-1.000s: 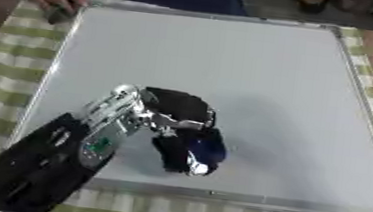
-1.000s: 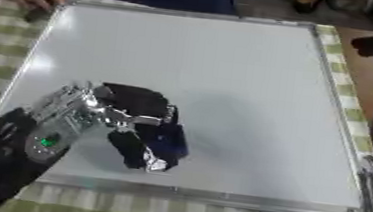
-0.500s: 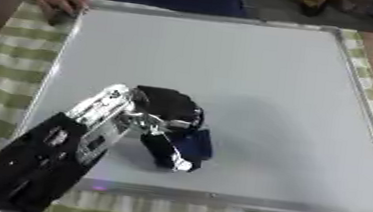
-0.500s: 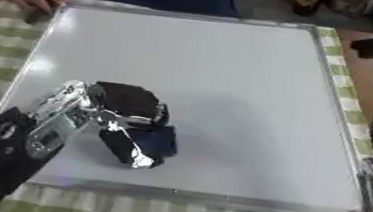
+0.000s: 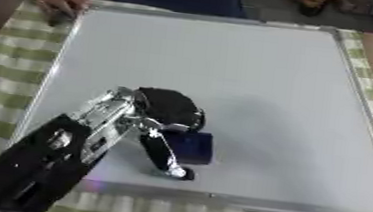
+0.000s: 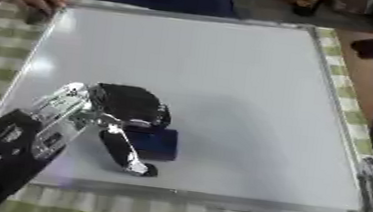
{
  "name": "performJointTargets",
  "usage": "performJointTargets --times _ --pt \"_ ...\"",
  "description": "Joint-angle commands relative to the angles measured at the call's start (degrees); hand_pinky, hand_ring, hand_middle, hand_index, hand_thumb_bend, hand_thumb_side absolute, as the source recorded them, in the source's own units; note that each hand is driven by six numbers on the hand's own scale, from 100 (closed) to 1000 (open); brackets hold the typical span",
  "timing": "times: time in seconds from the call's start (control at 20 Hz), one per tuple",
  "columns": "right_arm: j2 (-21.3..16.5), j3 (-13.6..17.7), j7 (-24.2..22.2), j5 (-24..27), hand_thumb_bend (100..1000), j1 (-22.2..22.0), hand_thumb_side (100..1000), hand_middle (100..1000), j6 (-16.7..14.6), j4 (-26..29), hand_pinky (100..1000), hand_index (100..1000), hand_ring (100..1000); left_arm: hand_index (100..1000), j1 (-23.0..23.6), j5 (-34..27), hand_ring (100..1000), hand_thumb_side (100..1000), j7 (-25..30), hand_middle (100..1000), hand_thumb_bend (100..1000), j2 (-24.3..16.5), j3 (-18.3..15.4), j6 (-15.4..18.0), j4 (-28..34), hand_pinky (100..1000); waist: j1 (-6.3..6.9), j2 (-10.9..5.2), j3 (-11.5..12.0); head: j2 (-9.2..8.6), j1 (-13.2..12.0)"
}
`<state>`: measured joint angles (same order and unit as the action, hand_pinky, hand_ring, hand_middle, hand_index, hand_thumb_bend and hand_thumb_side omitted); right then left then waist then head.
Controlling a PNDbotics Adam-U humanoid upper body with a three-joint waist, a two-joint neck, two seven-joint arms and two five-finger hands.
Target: Wipe the whiteboard clean with a brush.
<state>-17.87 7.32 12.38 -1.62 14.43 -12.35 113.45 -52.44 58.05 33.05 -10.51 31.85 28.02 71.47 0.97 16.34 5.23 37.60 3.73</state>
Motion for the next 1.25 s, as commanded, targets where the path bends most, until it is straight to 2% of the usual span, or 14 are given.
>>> performJointTargets --times 0.05,0.35,0.55,0.9,0.95,1.1,1.2,1.25 --pt "-0.5 0.1 0.0 0.3 100 0.5 922 477 0.0 1.1 714 485 621 100 -0.4 1.9 825 731 -1.8 829 720 -0.5 -0.6 0.2 0.5 594 -0.14 -1.00 0.1 -0.58 0.2" --pt "-0.5 0.1 -0.1 0.3 100 0.4 922 477 0.1 1.1 714 485 621 100 -0.4 3.8 882 760 -4.5 888 751 -0.9 -1.5 -1.4 2.5 656 -0.07 -1.20 0.2 -0.61 0.4" --pt "-0.6 0.1 0.0 0.4 100 0.3 922 477 0.1 1.1 714 485 622 100 -0.4 3.4 878 764 -5.6 870 692 -1.4 -2.5 -3.1 4.7 658 -0.05 -1.37 0.3 -0.64 0.5" --pt "-0.7 0.1 0.0 0.4 100 0.3 922 477 0.0 1.1 715 485 622 100 -0.3 1.4 871 764 -5.3 854 679 -2.1 -3.3 -5.2 7.1 657 -0.03 -1.48 0.4 -0.66 0.6" --pt "-0.7 0.1 0.0 0.4 100 0.3 921 478 0.0 1.1 715 486 622 100 -0.3 1.3 837 757 -5.3 799 622 -2.2 -3.4 -5.3 7.3 640 -0.08 -1.54 0.5 -0.63 0.7" --pt "-0.9 0.2 0.3 0.5 100 0.3 921 478 -0.1 1.1 714 487 623 100 -0.3 -0.3 814 763 -6.9 769 553 -2.9 -6.2 -7.1 10.2 631 -0.27 -1.77 0.8 -0.47 1.1" --pt "-1.0 0.4 0.5 0.6 100 0.3 919 480 -0.3 1.1 714 488 623 100 0.4 -1.8 766 769 -8.3 712 404 -3.1 -8.6 -8.7 12.9 599 -0.44 -1.82 1.0 -0.16 1.4" --pt "-1.1 0.5 0.7 0.6 100 0.3 919 480 -0.5 1.1 714 488 624 100 1.0 -2.7 744 803 -9.1 685 393 -3.2 -9.9 -9.6 14.3 578 -0.53 -1.87 1.2 0.05 1.6"
